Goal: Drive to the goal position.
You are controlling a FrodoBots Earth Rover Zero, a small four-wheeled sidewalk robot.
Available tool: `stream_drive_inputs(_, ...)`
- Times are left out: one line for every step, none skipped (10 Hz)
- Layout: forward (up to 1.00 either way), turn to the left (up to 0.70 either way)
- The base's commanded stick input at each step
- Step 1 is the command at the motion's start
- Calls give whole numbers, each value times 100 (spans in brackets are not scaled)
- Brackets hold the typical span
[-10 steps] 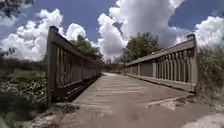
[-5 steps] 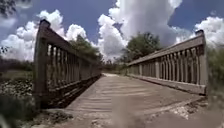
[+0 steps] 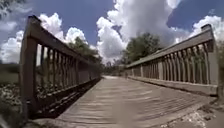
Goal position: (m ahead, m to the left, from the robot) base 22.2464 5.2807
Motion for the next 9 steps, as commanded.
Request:
stream_drive_inputs(50, 0)
stream_drive_inputs(50, 0)
stream_drive_inputs(50, 0)
stream_drive_inputs(50, 0)
stream_drive_inputs(50, 0)
stream_drive_inputs(50, 0)
stream_drive_inputs(50, 0)
stream_drive_inputs(50, 0)
stream_drive_inputs(50, 0)
